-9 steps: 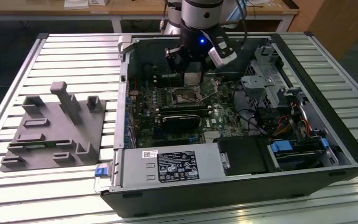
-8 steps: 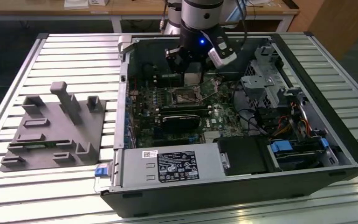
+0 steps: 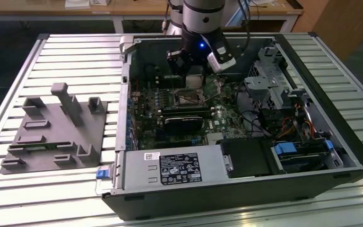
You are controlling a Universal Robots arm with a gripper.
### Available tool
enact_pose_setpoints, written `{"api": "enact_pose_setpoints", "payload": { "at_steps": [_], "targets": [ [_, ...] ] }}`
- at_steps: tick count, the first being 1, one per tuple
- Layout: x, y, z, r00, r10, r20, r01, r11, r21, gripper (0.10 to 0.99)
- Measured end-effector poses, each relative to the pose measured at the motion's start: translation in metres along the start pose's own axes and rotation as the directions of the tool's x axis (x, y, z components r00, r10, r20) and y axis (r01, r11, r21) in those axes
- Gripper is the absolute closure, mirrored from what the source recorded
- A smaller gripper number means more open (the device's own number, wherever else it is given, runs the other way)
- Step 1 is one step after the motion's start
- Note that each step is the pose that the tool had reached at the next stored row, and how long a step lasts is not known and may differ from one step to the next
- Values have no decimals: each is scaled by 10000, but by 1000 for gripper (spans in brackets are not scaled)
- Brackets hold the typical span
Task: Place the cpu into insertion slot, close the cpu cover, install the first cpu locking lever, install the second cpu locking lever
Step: 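Place the cpu into insertion slot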
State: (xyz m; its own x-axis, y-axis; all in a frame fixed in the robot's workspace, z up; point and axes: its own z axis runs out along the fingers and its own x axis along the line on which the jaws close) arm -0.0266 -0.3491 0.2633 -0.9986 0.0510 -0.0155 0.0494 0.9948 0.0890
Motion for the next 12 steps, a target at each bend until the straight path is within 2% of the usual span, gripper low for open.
{"api": "enact_pose_setpoints", "payload": {
  "at_steps": [6,12],
  "targets": [
    [28,-9,85,10000,12,2,-12,10000,-2,545],
    [29,-9,91,10000,34,3,-34,10000,-1,545]
  ]
}}
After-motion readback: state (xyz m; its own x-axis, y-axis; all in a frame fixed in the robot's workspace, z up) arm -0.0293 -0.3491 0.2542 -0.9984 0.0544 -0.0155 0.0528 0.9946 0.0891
